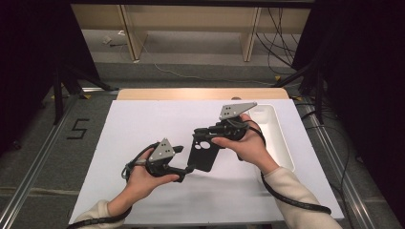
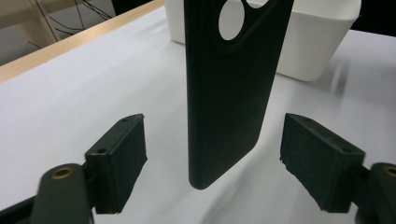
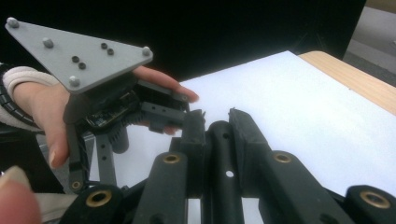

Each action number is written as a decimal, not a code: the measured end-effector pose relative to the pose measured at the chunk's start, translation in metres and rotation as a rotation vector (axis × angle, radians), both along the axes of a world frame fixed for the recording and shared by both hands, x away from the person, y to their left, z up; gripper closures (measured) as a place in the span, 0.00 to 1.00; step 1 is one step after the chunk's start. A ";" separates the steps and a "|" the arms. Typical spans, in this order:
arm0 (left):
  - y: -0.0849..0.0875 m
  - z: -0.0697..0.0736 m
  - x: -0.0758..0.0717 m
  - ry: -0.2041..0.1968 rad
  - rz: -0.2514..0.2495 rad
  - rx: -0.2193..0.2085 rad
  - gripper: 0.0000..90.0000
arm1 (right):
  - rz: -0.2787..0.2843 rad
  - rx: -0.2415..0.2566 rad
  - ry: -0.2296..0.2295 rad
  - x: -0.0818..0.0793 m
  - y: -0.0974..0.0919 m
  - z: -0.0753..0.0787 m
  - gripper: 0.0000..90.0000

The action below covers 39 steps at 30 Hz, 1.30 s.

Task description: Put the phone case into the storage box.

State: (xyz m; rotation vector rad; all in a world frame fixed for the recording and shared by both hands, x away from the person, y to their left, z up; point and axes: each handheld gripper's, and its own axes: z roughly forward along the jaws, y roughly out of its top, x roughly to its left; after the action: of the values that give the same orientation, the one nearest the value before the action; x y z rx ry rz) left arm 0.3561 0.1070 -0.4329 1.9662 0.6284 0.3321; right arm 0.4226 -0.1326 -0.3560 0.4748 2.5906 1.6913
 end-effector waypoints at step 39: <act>0.003 -0.002 0.006 0.049 -0.101 -0.003 0.81 | 0.114 -0.012 0.012 -0.007 0.012 -0.002 0.86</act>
State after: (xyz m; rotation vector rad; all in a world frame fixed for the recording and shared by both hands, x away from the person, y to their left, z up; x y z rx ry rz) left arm 0.3623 0.1095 -0.4350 1.9999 0.5581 0.2216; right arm 0.4156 -0.1206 -0.3576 0.3441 2.6825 1.7093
